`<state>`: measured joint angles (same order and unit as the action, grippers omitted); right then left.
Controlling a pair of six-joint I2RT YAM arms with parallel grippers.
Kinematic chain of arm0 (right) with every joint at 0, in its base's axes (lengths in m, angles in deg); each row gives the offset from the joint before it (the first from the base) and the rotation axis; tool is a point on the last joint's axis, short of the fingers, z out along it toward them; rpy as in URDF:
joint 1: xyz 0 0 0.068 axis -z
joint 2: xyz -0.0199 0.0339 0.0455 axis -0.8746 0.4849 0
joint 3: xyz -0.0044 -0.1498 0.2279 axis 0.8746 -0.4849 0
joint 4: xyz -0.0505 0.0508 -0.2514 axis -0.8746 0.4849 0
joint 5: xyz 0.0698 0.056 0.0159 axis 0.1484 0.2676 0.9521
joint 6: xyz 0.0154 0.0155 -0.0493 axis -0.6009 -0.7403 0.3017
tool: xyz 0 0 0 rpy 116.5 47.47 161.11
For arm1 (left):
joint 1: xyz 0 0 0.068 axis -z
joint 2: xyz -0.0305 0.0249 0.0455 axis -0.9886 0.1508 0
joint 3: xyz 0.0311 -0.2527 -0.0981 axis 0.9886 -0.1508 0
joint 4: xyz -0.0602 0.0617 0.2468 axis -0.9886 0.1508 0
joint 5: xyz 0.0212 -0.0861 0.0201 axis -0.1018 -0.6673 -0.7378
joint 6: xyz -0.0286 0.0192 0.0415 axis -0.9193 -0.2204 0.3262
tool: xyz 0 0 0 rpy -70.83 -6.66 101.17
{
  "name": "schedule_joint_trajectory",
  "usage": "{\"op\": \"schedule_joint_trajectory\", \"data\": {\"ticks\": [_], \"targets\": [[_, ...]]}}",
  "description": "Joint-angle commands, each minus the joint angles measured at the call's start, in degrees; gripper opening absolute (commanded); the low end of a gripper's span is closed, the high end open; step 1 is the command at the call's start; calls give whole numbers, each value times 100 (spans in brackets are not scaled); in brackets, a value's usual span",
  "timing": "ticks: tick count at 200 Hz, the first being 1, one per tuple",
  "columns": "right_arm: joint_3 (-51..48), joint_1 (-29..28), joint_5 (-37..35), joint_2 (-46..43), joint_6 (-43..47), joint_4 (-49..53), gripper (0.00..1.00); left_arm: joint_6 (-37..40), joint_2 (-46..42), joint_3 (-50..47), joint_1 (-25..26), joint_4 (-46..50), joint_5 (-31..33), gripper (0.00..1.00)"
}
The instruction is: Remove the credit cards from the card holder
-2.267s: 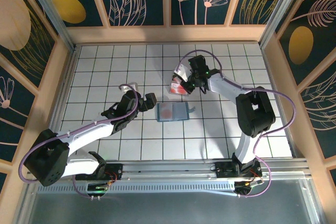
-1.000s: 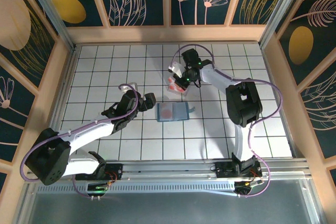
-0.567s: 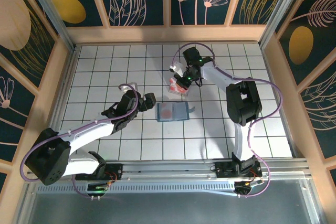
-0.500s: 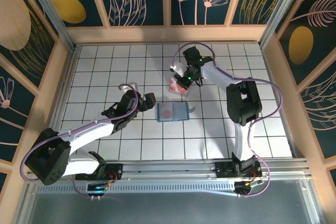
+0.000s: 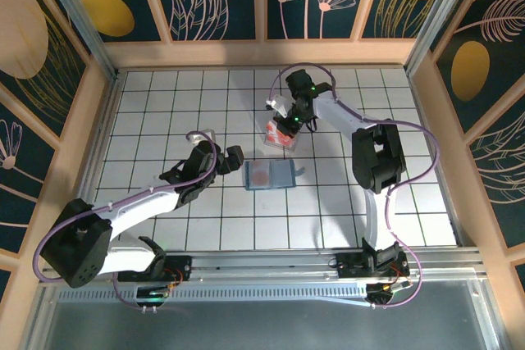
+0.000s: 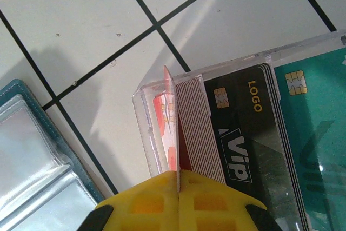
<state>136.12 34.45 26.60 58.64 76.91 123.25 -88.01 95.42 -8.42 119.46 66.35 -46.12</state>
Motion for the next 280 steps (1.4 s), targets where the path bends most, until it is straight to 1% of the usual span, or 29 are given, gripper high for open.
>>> {"op": "schedule_joint_trajectory", "data": {"ticks": [1,153,280], "targets": [[251,46,-27,139,68,330,0,70,43,129,-35,-3,-18,99],[523,56,-111,156,247,777,0,99,-66,111,-40,41,57,99],[674,50,-111,444,317,1142,0,118,-29,164,-35,88,74,99]]}}
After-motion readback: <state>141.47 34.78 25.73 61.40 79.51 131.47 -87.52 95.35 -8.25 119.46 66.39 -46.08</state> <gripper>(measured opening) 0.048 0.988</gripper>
